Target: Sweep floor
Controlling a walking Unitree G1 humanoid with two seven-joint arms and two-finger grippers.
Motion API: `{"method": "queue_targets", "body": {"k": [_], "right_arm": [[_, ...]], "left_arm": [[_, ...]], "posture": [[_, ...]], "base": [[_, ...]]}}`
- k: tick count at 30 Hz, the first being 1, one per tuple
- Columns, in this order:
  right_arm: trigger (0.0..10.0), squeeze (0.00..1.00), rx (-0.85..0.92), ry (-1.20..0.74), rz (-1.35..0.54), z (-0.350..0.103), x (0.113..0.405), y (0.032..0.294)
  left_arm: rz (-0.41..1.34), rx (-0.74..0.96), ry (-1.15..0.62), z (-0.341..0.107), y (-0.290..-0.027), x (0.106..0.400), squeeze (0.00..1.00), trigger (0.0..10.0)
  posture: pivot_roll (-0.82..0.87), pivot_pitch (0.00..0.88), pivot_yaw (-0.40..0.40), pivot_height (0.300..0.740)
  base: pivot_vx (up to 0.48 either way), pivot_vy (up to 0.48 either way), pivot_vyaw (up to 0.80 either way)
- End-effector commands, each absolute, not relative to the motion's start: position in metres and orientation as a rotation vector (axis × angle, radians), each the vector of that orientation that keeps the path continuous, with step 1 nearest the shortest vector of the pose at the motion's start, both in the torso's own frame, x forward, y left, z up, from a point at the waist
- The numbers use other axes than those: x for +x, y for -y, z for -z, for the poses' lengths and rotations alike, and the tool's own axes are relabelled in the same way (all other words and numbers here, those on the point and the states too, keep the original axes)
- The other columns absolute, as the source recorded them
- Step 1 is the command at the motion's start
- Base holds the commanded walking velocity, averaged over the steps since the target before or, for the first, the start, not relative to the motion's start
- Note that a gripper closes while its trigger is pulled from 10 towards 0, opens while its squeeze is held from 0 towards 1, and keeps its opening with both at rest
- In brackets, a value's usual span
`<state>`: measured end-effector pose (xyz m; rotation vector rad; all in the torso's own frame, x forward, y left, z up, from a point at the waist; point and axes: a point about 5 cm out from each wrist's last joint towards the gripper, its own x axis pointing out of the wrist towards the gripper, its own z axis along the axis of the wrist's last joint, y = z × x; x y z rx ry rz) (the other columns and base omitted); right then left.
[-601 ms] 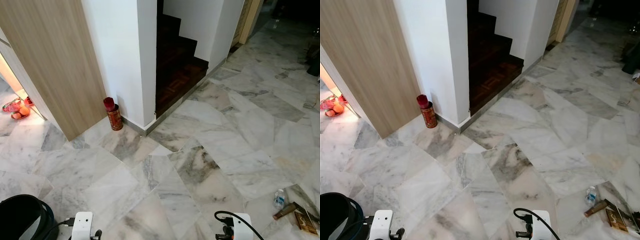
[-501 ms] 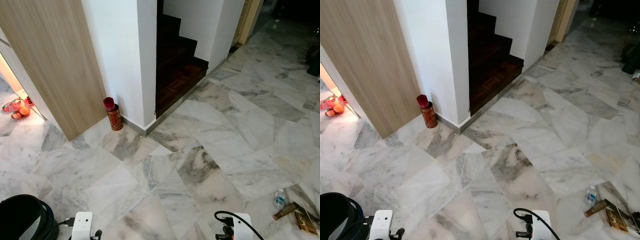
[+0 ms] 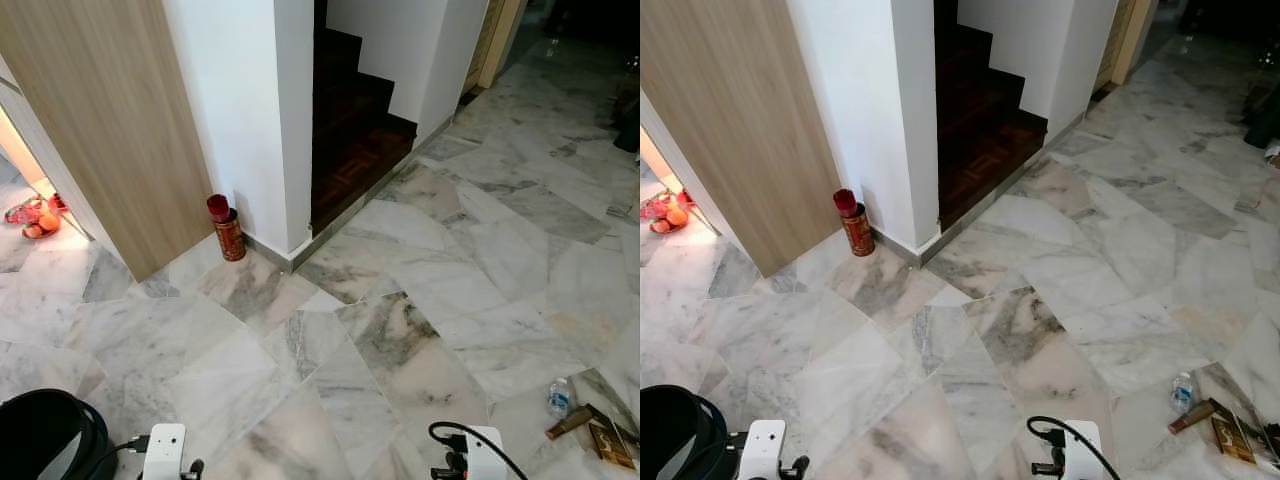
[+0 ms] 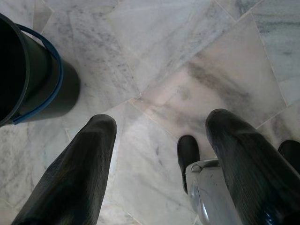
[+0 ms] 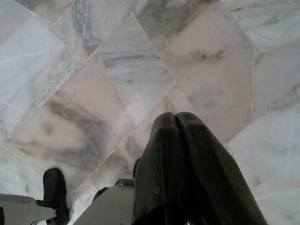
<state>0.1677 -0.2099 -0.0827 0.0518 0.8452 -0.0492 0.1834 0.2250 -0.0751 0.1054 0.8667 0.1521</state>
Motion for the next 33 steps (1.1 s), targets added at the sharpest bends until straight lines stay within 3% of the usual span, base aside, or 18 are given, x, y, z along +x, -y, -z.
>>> {"method": "queue_targets", "body": {"k": [1, 24, 33], "right_arm": [[10.0, 0.00, 0.063, -0.906, 0.003, 0.083, 0.185, 0.178], [10.0, 0.00, 0.080, -0.864, 0.020, 0.075, 0.200, 0.175], [10.0, 0.00, 0.068, -0.906, 0.019, 0.085, 0.181, 0.175]], "left_arm": [[-0.044, 0.072, -0.932, 0.086, -0.211, 0.165, 0.00, 10.0], [0.019, 0.116, -0.813, 0.073, -0.202, 0.192, 0.00, 10.0], [0.037, 0.100, -0.766, 0.067, -0.195, 0.204, 0.00, 10.0]], "posture": [[0.07, 0.078, -0.039, 0.740], [0.09, 0.062, -0.028, 0.740], [0.08, 0.053, -0.027, 0.740]], "base": [[0.000, 0.000, 0.00], [0.000, 0.000, 0.00], [0.000, 0.000, 0.00]]}}
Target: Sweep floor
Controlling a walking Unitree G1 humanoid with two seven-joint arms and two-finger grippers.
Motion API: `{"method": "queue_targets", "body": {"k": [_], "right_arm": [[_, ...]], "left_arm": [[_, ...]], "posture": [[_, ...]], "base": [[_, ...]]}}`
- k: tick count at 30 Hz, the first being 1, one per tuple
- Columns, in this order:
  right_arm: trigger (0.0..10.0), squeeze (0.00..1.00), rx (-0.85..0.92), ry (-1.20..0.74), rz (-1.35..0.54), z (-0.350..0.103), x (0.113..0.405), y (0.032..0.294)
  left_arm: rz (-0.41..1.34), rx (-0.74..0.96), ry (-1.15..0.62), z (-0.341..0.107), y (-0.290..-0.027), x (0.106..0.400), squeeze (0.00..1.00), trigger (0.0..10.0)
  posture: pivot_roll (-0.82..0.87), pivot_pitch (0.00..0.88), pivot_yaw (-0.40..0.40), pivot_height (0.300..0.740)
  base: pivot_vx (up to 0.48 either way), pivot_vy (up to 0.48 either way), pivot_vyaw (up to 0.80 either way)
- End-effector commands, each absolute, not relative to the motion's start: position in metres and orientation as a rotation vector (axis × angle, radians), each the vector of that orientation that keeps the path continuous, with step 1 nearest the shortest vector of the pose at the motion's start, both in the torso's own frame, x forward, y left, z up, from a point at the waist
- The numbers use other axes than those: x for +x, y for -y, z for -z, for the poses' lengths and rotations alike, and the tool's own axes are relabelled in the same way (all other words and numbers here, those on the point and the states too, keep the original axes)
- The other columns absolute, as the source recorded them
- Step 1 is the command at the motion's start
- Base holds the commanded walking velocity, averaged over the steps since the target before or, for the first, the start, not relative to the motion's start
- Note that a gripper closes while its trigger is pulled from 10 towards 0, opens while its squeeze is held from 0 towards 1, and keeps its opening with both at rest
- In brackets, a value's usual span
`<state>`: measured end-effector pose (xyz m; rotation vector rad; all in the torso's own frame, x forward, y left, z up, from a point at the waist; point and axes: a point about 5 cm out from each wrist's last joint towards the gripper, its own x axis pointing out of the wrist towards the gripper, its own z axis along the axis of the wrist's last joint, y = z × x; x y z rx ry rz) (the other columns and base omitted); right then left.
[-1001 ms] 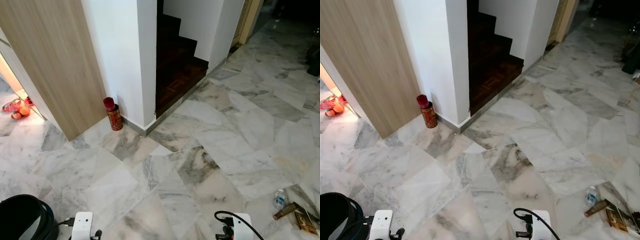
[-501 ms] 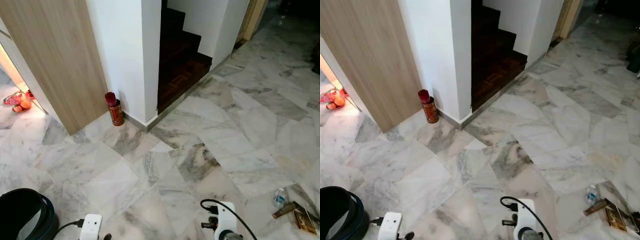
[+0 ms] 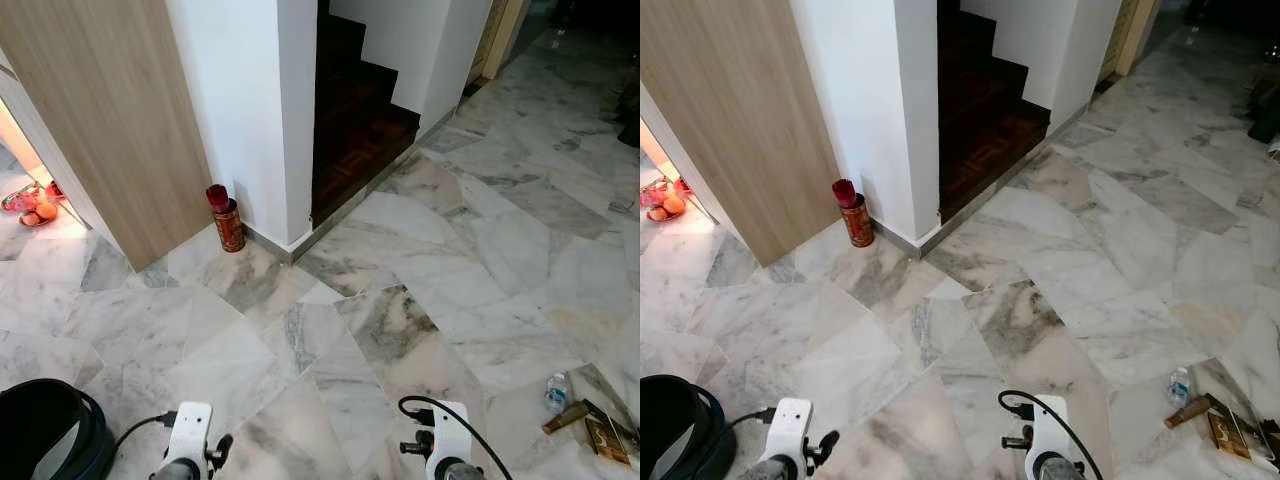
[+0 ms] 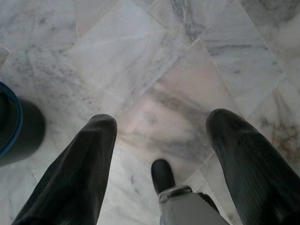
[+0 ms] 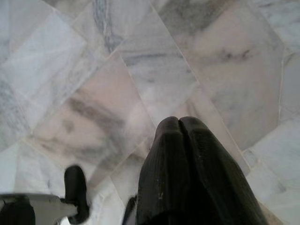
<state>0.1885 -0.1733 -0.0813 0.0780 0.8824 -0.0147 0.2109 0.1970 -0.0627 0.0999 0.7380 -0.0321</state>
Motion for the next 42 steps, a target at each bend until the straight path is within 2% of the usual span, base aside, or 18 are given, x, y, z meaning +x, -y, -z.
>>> {"method": "queue_targets", "body": {"k": [1, 5, 11, 23, 27, 32, 42], "right_arm": [[10.0, 0.00, 0.070, -0.909, 0.022, 0.085, 0.180, 0.175], [10.0, 0.00, 0.068, -0.935, 0.042, 0.090, 0.168, 0.179], [10.0, 0.00, 0.067, -0.933, 0.040, 0.090, 0.168, 0.179], [10.0, 0.00, 0.073, -0.914, 0.008, 0.090, 0.166, 0.178], [10.0, 0.00, 0.064, -0.924, 0.007, 0.091, 0.164, 0.179], [10.0, 0.00, 0.061, -0.928, 0.006, 0.091, 0.163, 0.179], [10.0, 0.00, 0.061, -0.924, 0.009, 0.091, 0.165, 0.180]], "left_arm": [[0.037, 0.099, -0.767, 0.068, -0.195, 0.203, 0.00, 10.0], [0.001, 0.096, -0.793, 0.073, -0.199, 0.193, 0.00, 10.0], [-0.077, 0.027, -0.808, 0.076, -0.208, 0.184, 0.00, 10.0], [-0.078, 0.026, -0.815, 0.078, -0.208, 0.180, 0.00, 10.0], [-0.075, 0.081, -0.818, 0.077, -0.209, 0.182, 0.00, 10.0], [-0.076, 0.084, -0.820, 0.077, -0.210, 0.182, 0.00, 10.0], [-0.086, 0.065, -0.826, 0.077, -0.210, 0.181, 0.00, 10.0]], "posture": [[0.08, 0.053, -0.027, 0.740], [0.08, 0.062, -0.028, 0.740], [0.07, 0.070, -0.036, 0.740], [0.07, 0.079, -0.033, 0.740], [0.07, 0.073, -0.032, 0.740], [0.07, 0.073, -0.032, 0.740], [0.07, 0.081, -0.036, 0.740]], "base": [[0.000, 0.000, 0.00], [0.000, 0.000, 0.00], [0.000, 0.000, 0.00], [0.000, 0.000, -0.72], [0.000, 0.000, -0.74], [0.000, -0.480, -0.72], [0.000, 0.000, -0.71]]}}
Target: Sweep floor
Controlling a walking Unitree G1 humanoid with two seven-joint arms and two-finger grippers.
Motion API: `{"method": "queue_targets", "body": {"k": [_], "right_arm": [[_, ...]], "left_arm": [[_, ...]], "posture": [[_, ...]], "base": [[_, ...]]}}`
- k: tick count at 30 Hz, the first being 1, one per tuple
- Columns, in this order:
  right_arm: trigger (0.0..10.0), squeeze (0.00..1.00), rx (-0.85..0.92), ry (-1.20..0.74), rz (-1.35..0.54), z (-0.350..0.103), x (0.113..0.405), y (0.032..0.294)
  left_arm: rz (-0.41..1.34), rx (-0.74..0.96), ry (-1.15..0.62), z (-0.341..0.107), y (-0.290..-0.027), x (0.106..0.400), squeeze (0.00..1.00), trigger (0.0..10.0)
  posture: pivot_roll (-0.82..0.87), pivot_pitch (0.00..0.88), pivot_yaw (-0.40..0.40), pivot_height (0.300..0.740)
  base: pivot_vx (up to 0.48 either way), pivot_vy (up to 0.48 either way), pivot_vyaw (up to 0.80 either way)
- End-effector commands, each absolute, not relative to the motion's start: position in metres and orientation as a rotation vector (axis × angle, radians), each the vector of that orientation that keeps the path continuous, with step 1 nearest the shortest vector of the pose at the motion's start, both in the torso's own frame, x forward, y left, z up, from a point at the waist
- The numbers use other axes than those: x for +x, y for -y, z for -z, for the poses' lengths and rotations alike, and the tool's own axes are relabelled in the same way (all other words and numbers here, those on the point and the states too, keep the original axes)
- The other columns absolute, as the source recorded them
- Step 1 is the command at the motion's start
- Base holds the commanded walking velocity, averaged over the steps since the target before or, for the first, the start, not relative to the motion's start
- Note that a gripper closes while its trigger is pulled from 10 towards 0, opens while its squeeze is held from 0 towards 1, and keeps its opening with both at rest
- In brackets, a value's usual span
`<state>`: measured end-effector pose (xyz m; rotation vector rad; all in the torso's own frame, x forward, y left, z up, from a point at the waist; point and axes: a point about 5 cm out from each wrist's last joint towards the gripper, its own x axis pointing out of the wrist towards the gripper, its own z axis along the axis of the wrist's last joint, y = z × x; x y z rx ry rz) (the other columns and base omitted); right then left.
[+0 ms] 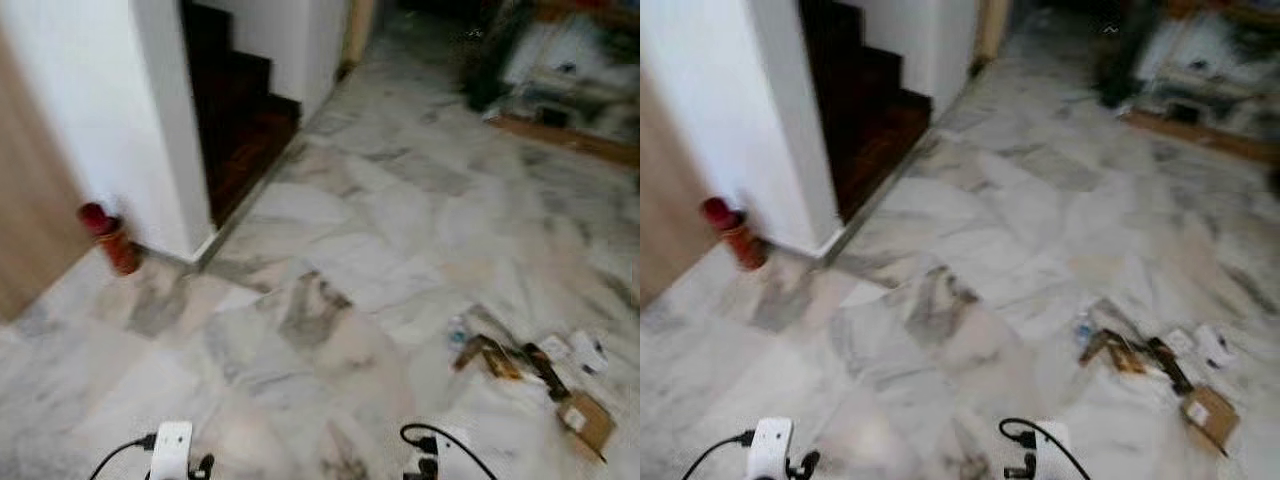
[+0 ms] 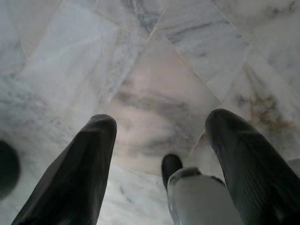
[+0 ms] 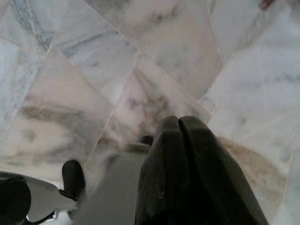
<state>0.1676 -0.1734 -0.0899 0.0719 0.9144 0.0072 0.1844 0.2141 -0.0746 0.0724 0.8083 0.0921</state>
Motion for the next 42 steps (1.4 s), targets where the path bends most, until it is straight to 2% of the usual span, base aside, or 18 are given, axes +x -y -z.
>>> {"method": "queue_targets", "body": {"k": [1, 42], "right_arm": [[10.0, 0.00, 0.061, -0.923, 0.009, 0.090, 0.165, 0.180], [10.0, 0.00, 0.067, -0.910, 0.021, 0.086, 0.177, 0.175]], "left_arm": [[-0.085, 0.066, -0.827, 0.077, -0.210, 0.181, 0.00, 10.0], [-0.072, 0.056, -0.827, 0.077, -0.208, 0.183, 0.00, 10.0]], "posture": [[0.07, 0.084, -0.037, 0.740], [0.07, 0.097, -0.032, 0.740]], "base": [[0.000, 0.000, -0.71], [0.000, 0.000, -0.70]]}}
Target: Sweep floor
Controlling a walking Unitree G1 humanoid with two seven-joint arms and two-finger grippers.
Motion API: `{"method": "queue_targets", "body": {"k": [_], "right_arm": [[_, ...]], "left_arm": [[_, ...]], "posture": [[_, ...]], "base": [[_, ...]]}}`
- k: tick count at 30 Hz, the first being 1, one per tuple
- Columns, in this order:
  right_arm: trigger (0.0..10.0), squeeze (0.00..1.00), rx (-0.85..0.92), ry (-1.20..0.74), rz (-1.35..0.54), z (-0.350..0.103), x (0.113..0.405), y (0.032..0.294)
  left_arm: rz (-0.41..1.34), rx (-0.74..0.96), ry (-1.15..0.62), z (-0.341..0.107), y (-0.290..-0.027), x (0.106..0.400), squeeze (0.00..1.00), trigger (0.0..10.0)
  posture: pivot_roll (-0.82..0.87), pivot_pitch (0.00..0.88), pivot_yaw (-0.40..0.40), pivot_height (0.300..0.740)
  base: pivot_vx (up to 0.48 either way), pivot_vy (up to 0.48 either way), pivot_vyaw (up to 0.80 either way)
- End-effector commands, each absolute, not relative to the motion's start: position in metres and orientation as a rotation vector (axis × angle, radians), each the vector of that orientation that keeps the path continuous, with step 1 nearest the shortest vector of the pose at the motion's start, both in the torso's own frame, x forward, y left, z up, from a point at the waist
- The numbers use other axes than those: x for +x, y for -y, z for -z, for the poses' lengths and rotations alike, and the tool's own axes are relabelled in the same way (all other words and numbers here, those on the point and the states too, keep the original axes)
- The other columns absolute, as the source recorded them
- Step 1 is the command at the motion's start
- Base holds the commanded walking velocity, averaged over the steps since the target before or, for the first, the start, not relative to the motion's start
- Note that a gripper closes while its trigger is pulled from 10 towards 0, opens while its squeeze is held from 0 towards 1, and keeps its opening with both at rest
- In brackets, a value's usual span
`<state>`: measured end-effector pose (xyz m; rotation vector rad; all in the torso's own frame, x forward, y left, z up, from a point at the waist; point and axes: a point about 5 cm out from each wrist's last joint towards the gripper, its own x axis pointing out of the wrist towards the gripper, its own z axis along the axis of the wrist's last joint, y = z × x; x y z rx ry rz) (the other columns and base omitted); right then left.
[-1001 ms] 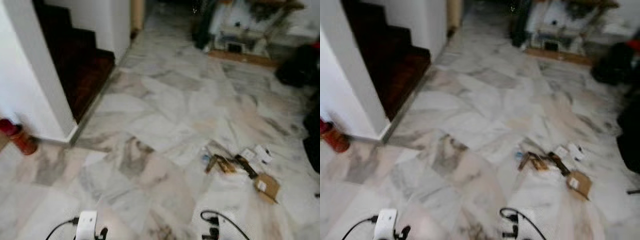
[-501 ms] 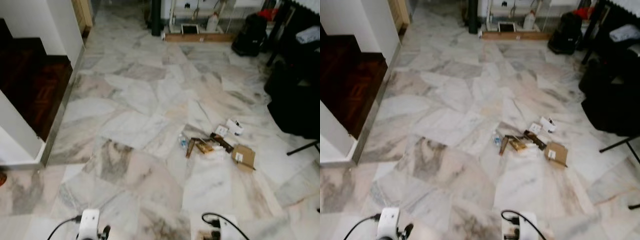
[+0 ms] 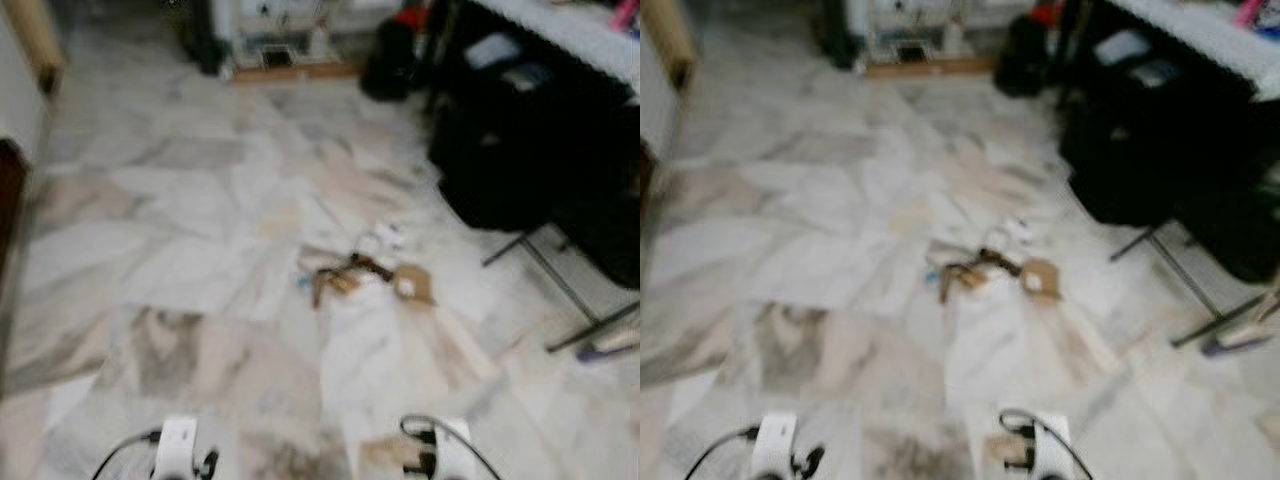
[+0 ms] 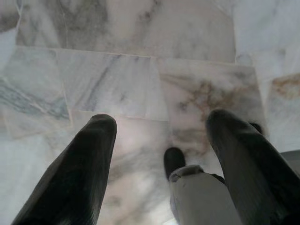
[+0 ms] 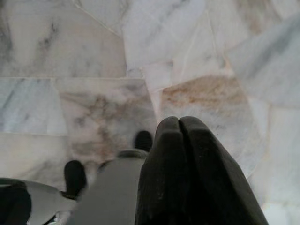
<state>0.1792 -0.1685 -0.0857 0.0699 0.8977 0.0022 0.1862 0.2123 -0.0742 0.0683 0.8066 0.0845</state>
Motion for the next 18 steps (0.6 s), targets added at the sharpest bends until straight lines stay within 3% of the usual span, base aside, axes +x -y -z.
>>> {"method": "queue_targets", "body": {"k": [1, 18], "right_arm": [[10.0, 0.00, 0.067, -0.909, 0.021, 0.0860, 0.1784, 0.1744], [10.0, 0.00, 0.065, -0.910, 0.019, 0.0855, 0.1799, 0.1737]], "left_arm": [[-0.071, 0.055, -0.827, 0.0769, -0.2077, 0.1834, 0.00, 10.0], [-0.065, 0.039, -0.816, 0.0758, -0.2076, 0.1850, 0.00, 10.0]], "posture": [[0.07, 0.097, -0.032, 0.740], [0.07, 0.097, -0.031, 0.740]], "base": [[0.000, 0.000, -0.69], [0.000, 0.000, -0.69]]}}
